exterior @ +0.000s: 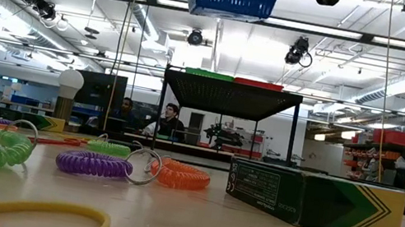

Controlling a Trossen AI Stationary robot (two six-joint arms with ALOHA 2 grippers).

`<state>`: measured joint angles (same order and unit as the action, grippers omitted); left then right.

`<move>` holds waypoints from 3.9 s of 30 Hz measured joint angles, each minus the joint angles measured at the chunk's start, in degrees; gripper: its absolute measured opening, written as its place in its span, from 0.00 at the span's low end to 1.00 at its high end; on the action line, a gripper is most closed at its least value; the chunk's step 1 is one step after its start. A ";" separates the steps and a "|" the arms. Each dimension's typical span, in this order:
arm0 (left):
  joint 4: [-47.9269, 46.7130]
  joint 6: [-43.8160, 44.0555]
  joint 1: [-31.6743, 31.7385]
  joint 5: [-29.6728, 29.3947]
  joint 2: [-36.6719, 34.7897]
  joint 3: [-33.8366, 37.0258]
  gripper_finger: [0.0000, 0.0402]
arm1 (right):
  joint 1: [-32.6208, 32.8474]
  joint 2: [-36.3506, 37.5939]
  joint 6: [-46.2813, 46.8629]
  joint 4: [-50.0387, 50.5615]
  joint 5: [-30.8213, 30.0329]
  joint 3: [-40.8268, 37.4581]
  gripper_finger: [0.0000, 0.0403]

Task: Pick & Place Office Desk Supplies
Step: Put the blue bin on the shelf

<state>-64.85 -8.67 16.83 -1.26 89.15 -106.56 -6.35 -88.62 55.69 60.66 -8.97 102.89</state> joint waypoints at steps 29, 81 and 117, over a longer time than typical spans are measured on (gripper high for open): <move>30.82 2.50 11.14 20.85 -28.79 35.38 0.18 | -0.14 1.05 10.02 -1.58 0.19 -9.92 0.02; 46.58 9.20 11.36 14.05 -39.09 51.76 0.13 | -8.78 4.05 0.58 -5.09 0.32 -19.06 0.33; 46.28 9.57 11.31 11.79 -38.89 51.76 0.13 | 2.51 -3.32 -17.36 -5.82 -6.29 -18.01 0.03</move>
<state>-18.57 0.90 28.14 10.52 50.26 -54.81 -3.84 -91.94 38.34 54.84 -15.26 84.88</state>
